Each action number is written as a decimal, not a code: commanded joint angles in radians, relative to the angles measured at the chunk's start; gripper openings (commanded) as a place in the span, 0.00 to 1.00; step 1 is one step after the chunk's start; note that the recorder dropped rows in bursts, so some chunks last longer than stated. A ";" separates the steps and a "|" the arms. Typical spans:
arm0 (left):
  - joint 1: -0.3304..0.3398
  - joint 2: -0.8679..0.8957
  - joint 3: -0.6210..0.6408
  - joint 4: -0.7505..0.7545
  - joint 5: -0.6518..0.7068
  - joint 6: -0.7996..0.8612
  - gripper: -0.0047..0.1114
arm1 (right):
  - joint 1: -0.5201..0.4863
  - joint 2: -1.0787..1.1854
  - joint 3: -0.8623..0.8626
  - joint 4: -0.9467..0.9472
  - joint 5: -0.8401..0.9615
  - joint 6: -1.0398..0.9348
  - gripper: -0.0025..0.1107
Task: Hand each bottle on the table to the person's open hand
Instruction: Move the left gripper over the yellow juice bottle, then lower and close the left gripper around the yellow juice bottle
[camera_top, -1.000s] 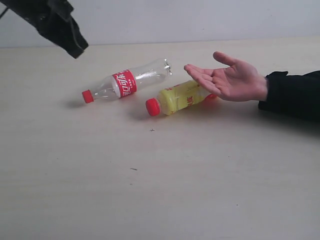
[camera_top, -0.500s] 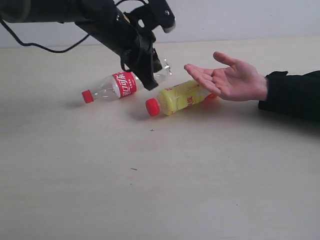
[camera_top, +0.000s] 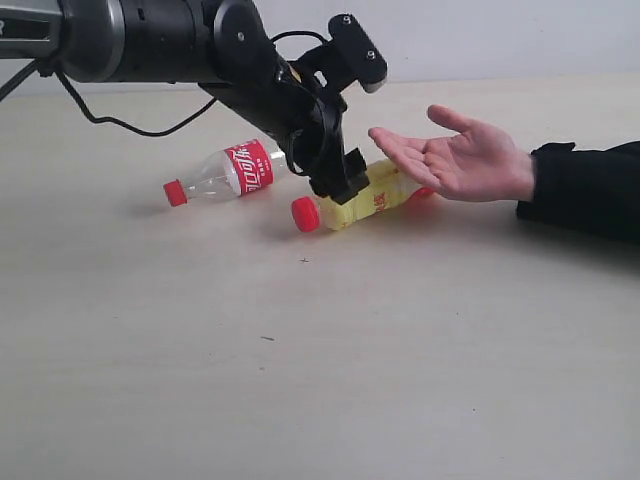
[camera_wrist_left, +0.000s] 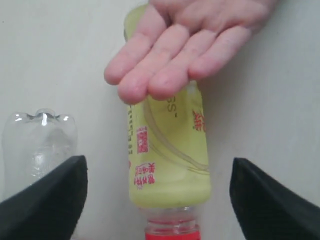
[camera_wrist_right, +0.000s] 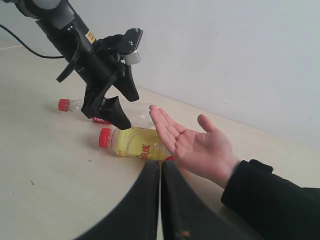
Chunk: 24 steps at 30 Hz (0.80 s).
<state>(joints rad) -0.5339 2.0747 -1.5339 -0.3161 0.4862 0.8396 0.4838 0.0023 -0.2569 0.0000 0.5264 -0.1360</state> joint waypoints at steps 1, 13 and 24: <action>-0.008 -0.002 -0.048 -0.019 0.020 -0.070 0.69 | 0.004 -0.002 0.006 0.000 -0.014 0.006 0.04; -0.008 0.084 -0.218 -0.008 0.245 -0.169 0.69 | 0.004 -0.002 0.006 0.000 -0.014 0.006 0.04; -0.014 0.084 -0.218 0.003 0.293 -0.163 0.69 | 0.004 -0.002 0.006 0.000 -0.014 0.006 0.04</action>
<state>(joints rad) -0.5396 2.1626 -1.7464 -0.3145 0.7797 0.6796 0.4838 0.0023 -0.2569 0.0000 0.5264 -0.1360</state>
